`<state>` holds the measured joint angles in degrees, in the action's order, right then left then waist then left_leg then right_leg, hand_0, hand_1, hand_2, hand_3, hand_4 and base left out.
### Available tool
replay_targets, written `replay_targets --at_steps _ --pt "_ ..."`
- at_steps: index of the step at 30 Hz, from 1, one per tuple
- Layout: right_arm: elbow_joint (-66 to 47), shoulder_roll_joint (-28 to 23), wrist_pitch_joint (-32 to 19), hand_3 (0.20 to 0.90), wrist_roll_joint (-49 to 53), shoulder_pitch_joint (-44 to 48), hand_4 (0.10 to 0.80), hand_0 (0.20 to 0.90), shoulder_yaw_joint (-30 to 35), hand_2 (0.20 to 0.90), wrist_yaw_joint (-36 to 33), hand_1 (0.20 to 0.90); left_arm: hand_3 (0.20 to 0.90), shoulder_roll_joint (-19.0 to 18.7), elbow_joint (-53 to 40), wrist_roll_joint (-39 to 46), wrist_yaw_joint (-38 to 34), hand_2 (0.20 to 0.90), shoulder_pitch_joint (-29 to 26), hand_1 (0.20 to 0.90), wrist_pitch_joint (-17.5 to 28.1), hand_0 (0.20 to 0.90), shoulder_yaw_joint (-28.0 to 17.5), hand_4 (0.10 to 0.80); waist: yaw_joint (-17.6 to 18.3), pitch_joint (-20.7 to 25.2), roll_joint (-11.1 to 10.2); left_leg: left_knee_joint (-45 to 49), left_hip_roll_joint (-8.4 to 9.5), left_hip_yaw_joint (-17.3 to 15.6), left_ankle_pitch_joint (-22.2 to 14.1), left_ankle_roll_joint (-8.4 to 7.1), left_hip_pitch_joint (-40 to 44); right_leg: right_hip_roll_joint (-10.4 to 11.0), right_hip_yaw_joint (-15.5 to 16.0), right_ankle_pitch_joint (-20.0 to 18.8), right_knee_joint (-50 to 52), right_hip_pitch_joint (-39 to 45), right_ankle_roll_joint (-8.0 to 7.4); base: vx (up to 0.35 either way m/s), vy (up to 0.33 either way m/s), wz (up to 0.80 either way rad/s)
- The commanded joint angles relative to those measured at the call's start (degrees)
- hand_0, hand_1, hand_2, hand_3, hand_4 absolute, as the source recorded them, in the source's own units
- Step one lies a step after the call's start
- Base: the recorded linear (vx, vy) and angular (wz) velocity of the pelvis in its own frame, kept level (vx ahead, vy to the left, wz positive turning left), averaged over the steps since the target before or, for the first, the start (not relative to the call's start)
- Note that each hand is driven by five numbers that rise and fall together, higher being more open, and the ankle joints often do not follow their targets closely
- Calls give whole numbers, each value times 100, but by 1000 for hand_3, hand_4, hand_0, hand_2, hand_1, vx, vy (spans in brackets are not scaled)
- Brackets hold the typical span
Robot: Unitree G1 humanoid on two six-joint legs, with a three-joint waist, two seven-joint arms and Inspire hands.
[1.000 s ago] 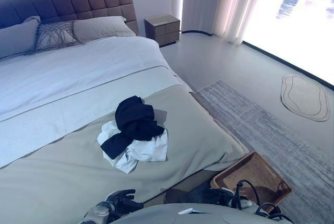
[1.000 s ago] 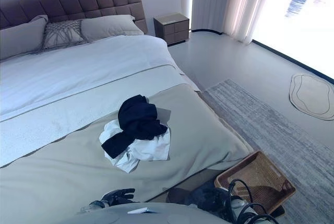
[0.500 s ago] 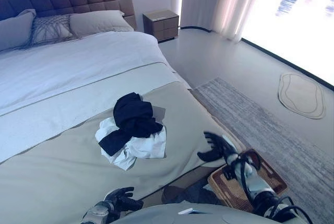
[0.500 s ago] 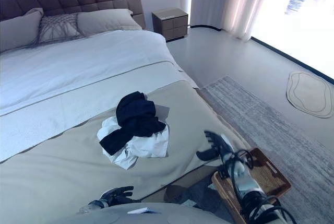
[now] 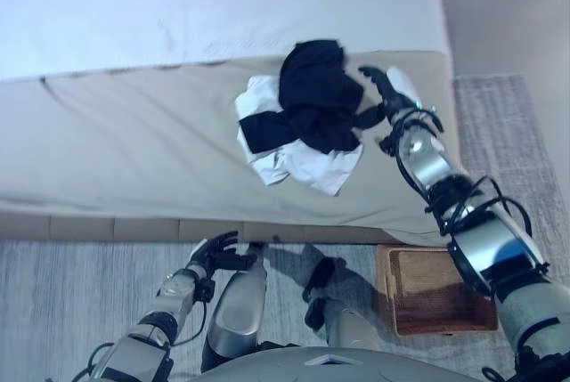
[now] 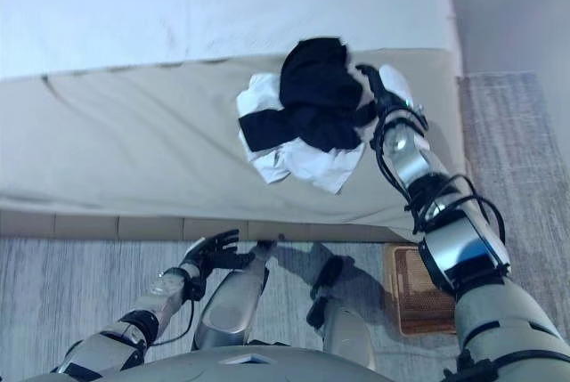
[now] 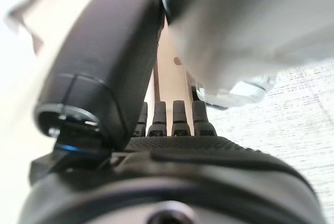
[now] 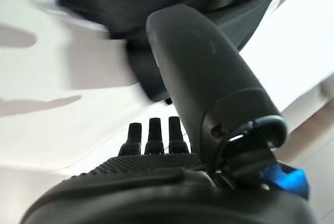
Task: Pick up the clothes from the bed and place them into the basket
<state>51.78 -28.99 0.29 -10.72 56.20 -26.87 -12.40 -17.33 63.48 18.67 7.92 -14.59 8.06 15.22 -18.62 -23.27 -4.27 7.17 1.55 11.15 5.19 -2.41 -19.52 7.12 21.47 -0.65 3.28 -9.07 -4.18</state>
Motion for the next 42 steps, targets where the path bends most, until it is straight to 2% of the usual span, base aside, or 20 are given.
replay_targets --at_steps 1,4,7,9,11,12,13,18,21,24,28,30,34,38,40,42 --pt "-149 -299 146 900 -94 894 800 900 -275 900 -472 900 900 -659 7 197 -40 900 581 900 -8 900 11 800 -447 -84 -241 567 496 -275 -783 585 -228 373 -113 -107 998 -18 -39 72 8 30" --pt "614 -299 831 900 -44 1331 800 900 -396 900 -286 900 900 -704 54 339 114 900 534 900 102 900 16 800 -647 -195 -196 836 560 -121 -810 595 -541 433 23 46 1364 -282 10 -3 53 32" --pt "1428 -365 1236 900 201 1740 800 900 -513 900 -31 900 900 -709 63 400 279 900 588 900 323 900 68 800 -840 -343 -78 986 592 8 -789 615 -771 519 216 206 1804 -592 40 -11 67 35" --pt "1735 -414 1720 900 157 1963 800 900 -638 900 215 900 900 -705 20 416 383 900 675 900 471 900 60 800 -951 -445 7 1052 614 65 -757 624 -905 576 349 269 2010 -783 46 -54 60 18" --pt "1916 -471 1899 900 266 2067 800 900 -742 900 395 900 900 -724 -44 451 428 900 733 900 503 900 27 800 -1019 -520 49 1087 601 113 -734 617 -992 601 446 318 2078 -899 44 -53 18 14" --pt "1971 -484 1915 532 368 2121 432 585 -789 585 412 585 900 -739 -64 469 447 900 763 900 504 900 11 800 -1039 -539 61 1084 597 133 -719 613 -1013 595 477 335 2089 -936 44 -32 1 13" --pt "2008 -481 1917 200 402 2181 100 300 -813 300 383 300 900 -751 -69 477 449 900 775 900 495 900 1 800 -1053 -550 65 1083 589 150 -710 608 -1030 592 493 357 2104 -964 46 -40 -5 8" --pt "1791 -638 1666 200 468 2456 100 300 -1002 300 -31 300 900 -888 -142 486 375 900 842 900 435 900 -86 800 -1021 -571 -18 947 490 194 -682 571 -913 501 461 310 1972 -878 -11 -30 -59 3" --pt "1414 -805 1359 200 528 2639 100 300 -1046 300 -728 300 900 -985 -128 482 316 900 877 900 456 900 -138 800 -909 -493 -152 728 381 161 -702 544 -636 406 352 226 1766 -661 -66 1 -106 -13" --pt "670 -1089 1394 200 504 2786 100 300 -1042 300 -1291 300 900 -1046 -207 365 191 900 954 900 379 900 -173 800 -759 -339 -308 487 287 73 -740 520 -305 314 231 157 1525 -417 -99 14 -110 -24" --pt "-386 -1591 1536 200 439 2838 100 300 -960 300 -1683 300 900 -1098 -311 165 86 900 1115 900 174 900 -236 800 -487 -24 -462 68 181 -94 -774 487 288 209 58 52 1183 -34 -153 57 -81 -16" --pt "-1081 -2024 1543 200 247 2665 100 300 -671 300 -1730 300 900 -1063 -331 -34 40 900 1224 900 36 900 -283 800 -225 285 -499 -242 130 -259 -642 500 698 182 21 -122 961 217 -152 46 -39 -19" --pt "-1864 -2535 1468 200 183 2239 100 300 -149 300 -1790 300 900 -974 -239 -409 8 900 1336 900 -60 900 -254 800 129 741 -486 -718 25 -524 -557 483 1295 46 -218 -121 706 592 -206 104 -82 -23" --pt "-2758 -2961 1427 200 76 1529 100 300 565 300 -1855 300 900 -847 -46 -752 26 900 1284 900 -136 900 -167 800 567 1179 -382 -1106 -48 -800 -430 449 1643 -82 -483 -52 393 838 -227 21 -95 -37" --pt "-3444 -3133 1277 200 -24 739 100 300 1222 300 -1879 300 900 -704 129 -1046 31 900 1231 900 -239 900 -199 800 911 1439 -281 -1156 -54 -974 -474 443 1813 -149 -692 28 255 934 -189 -7 -71 -31" --pt "-3846 -3177 1229 200 -50 309 100 300 1538 300 -1863 300 900 -645 182 -1096 38 900 1231 900 -311 900 -203 800 1069 1549 -223 -1175 -64 -1051 -503 441 1917 -182 -820 60 191 964 -151 1 -22 -37"
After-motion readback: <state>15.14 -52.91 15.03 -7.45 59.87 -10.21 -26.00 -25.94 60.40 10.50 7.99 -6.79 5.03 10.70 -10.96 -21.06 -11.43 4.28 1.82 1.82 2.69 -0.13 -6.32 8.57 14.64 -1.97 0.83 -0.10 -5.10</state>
